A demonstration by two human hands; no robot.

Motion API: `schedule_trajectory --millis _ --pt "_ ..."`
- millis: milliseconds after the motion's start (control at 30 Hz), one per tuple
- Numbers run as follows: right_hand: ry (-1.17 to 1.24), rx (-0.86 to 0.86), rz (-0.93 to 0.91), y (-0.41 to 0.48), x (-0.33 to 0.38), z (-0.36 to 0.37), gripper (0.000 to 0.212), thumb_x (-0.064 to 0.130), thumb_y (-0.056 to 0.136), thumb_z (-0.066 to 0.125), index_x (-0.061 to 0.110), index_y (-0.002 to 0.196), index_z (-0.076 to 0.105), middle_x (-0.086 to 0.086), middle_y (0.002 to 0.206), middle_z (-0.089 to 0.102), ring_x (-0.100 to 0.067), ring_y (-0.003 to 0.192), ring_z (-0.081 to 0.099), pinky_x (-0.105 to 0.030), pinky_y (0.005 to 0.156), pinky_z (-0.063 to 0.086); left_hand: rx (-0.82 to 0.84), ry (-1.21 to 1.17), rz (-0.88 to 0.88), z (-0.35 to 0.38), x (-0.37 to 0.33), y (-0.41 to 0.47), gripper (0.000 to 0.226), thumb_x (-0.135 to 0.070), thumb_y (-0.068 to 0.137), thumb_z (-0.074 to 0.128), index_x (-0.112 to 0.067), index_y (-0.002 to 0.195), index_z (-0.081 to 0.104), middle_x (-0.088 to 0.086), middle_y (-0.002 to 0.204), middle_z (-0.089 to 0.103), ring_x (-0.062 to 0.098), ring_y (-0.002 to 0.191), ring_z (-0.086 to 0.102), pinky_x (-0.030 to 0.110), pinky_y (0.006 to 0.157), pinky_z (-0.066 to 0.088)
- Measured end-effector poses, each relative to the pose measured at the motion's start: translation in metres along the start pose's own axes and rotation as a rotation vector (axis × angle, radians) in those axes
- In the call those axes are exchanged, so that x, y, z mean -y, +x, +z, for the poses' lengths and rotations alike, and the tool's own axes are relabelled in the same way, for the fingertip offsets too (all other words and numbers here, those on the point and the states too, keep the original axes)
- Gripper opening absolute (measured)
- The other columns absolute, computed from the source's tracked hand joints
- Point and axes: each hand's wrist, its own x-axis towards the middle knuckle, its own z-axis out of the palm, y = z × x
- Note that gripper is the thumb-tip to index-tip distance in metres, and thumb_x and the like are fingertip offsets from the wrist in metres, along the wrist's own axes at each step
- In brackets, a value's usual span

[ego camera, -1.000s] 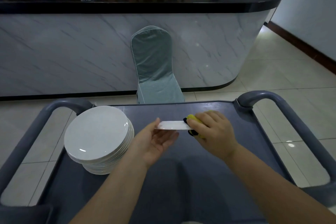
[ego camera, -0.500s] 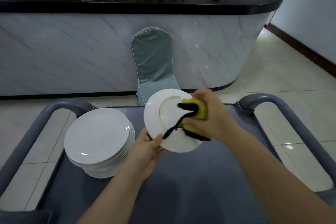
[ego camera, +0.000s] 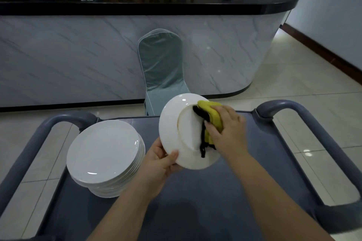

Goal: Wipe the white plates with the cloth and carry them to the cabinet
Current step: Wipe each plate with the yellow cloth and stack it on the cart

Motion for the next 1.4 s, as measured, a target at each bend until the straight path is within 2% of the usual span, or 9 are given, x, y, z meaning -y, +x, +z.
schedule_trajectory --millis 200,400,533,667,833,1067,1167,1233,1400 --pt "-0.039 0.143 -0.386 -0.038 0.007 0.013 0.049 0.050 0.082 0.058 0.025 0.123 0.065 0.004 0.135 0.056 -0.025 0.092 0.045 -0.037 0.085 0.043 -0.023 -0.061 -0.003 -0.004 -0.010 0.008 0.047 -0.005 0.082 0.061 -0.006 0.128 0.052 0.019 0.120 0.065 0.035 0.105 0.066 0.043 0.073 0.057" --pt "-0.132 0.089 -0.059 -0.012 -0.034 -0.002 0.051 0.056 0.086 0.052 0.032 0.130 0.058 0.009 0.140 0.051 -0.022 0.100 0.037 -0.031 0.092 0.032 -0.014 -0.002 -0.058 0.002 0.006 0.002 0.049 -0.002 0.076 0.063 -0.009 0.124 0.053 0.015 0.119 0.066 0.029 0.104 0.066 0.042 0.071 0.059" --pt "-0.017 0.060 -0.245 -0.022 0.011 0.020 0.053 0.056 0.081 0.055 0.032 0.128 0.060 0.011 0.137 0.054 -0.020 0.100 0.040 -0.030 0.091 0.033 -0.020 -0.021 -0.031 0.009 -0.005 0.011 0.048 -0.003 0.079 0.061 -0.005 0.126 0.052 0.021 0.120 0.065 0.035 0.104 0.064 0.047 0.078 0.059" --pt "-0.080 0.072 -0.434 -0.052 -0.032 0.005 0.047 0.047 0.080 0.063 0.023 0.120 0.068 0.005 0.131 0.059 -0.029 0.093 0.054 -0.037 0.086 0.040 -0.030 -0.062 -0.036 0.003 -0.012 0.011 0.049 -0.002 0.079 0.059 -0.006 0.127 0.052 0.016 0.119 0.067 0.032 0.105 0.066 0.043 0.072 0.059" --pt "-0.109 -0.044 -0.021 -0.014 -0.041 -0.012 0.056 0.059 0.081 0.046 0.030 0.127 0.062 0.011 0.135 0.056 -0.022 0.099 0.040 -0.031 0.092 0.033 0.026 -0.005 -0.064 0.014 0.001 0.005 0.048 0.000 0.078 0.063 -0.009 0.125 0.053 0.012 0.118 0.068 0.027 0.102 0.067 0.038 0.069 0.058" --pt "-0.032 0.055 -0.454 -0.055 -0.026 0.005 0.046 0.046 0.082 0.064 0.022 0.121 0.067 0.009 0.131 0.059 -0.025 0.094 0.048 -0.035 0.088 0.040 0.011 -0.042 -0.021 0.010 -0.011 0.010 0.045 -0.002 0.080 0.059 -0.011 0.124 0.055 0.015 0.118 0.067 0.032 0.104 0.066 0.045 0.077 0.059" --pt "-0.103 0.002 -0.229 -0.044 -0.055 -0.017 0.050 0.049 0.082 0.059 0.020 0.122 0.068 0.005 0.130 0.060 -0.030 0.089 0.046 -0.042 0.085 0.045 -0.001 -0.032 -0.039 0.010 -0.007 0.005 0.046 0.000 0.078 0.060 -0.010 0.122 0.055 0.012 0.117 0.068 0.027 0.102 0.067 0.039 0.071 0.059" --pt "-0.068 -0.026 -0.054 -0.022 -0.055 -0.023 0.055 0.056 0.084 0.051 0.028 0.130 0.061 0.008 0.135 0.056 -0.024 0.098 0.040 -0.033 0.093 0.035 0.023 0.006 -0.049 0.017 -0.001 0.001 0.045 -0.001 0.078 0.060 -0.010 0.122 0.054 0.012 0.115 0.068 0.026 0.101 0.067 0.038 0.069 0.059" --pt "0.042 0.061 -0.262 -0.028 -0.012 -0.002 0.050 0.053 0.085 0.057 0.033 0.130 0.059 0.012 0.136 0.052 -0.021 0.098 0.038 -0.026 0.093 0.031 0.022 0.031 -0.003 0.025 -0.002 0.003 0.045 -0.002 0.079 0.061 -0.005 0.123 0.053 0.018 0.115 0.067 0.032 0.101 0.065 0.039 0.069 0.059"
